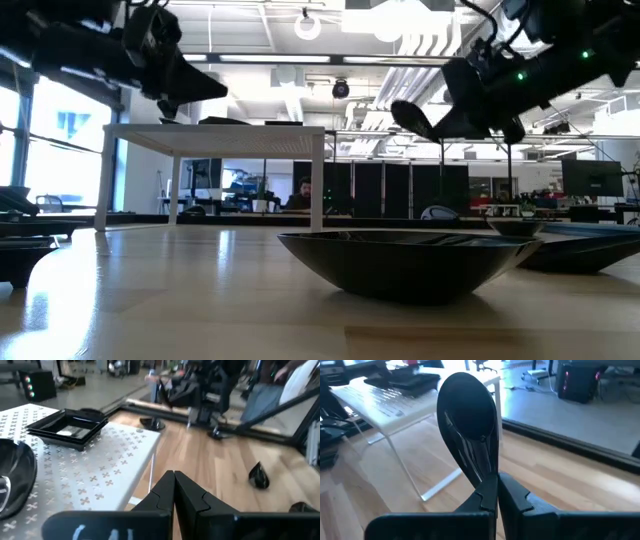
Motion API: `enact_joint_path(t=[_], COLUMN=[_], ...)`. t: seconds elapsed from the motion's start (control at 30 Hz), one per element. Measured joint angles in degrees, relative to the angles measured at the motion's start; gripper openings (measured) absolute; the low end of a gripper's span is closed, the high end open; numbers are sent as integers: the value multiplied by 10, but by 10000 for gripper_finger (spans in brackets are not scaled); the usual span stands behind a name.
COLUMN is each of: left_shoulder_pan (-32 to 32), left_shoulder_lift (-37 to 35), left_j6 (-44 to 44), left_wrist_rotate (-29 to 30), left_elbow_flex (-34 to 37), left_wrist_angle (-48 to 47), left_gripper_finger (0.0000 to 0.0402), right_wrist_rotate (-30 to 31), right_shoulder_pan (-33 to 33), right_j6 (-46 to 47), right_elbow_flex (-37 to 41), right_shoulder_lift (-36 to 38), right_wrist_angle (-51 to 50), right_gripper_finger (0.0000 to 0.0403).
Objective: Pick & Place Mini shaped plates
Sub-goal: Stack the drop-shaped plate on top of the drop-shaped plate on the shelf
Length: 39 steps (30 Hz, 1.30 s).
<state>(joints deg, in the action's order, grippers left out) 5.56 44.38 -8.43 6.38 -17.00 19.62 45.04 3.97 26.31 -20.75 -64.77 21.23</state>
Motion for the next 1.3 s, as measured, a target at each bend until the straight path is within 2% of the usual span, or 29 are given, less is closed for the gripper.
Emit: enact_joint_path(t=[0.1,0.23,0.37,0.47,0.6,0.67,0.83,0.97,1.17,1.3], left_shoulder_pan=[0,-4,-45,-87,-126,-141,-168,-180,-180,-181], left_shoulder_lift=[0,0,-11,-8,28,46,93,129,152,152], left_j6=[2,5,8,14,8,-3,-9,-1,7,7], left_wrist_rotate=[1,8,77,125,144,183,272,305,361,360], left_elbow_flex=[-35,-67,-92,-107,-132,-144,-176,-195,-210,-210], left_wrist_angle=[-57,-85,-105,-104,-103,-105,-97,-66,-56,-42], left_gripper_finger=[1,1,1,1,2,9,57,92,103,103], right_wrist_rotate=[-5,-6,-5,-6,0,18,45,45,34,11], right_shoulder_pan=[0,0,6,15,22,24,26,33,49,59], right_j6=[-26,-63,-111,-173,-255,-284,-379,-454,-543,-547], right_elbow_flex=[-13,-29,-53,-78,-125,-153,-237,-300,-357,-361], right_shoulder_lift=[0,-3,-29,-71,-148,-188,-290,-357,-415,-423], right_wrist_angle=[0,1,45,113,213,254,327,377,453,468], right_gripper_finger=[0,0,0,0,0,0,0,0,0,0])
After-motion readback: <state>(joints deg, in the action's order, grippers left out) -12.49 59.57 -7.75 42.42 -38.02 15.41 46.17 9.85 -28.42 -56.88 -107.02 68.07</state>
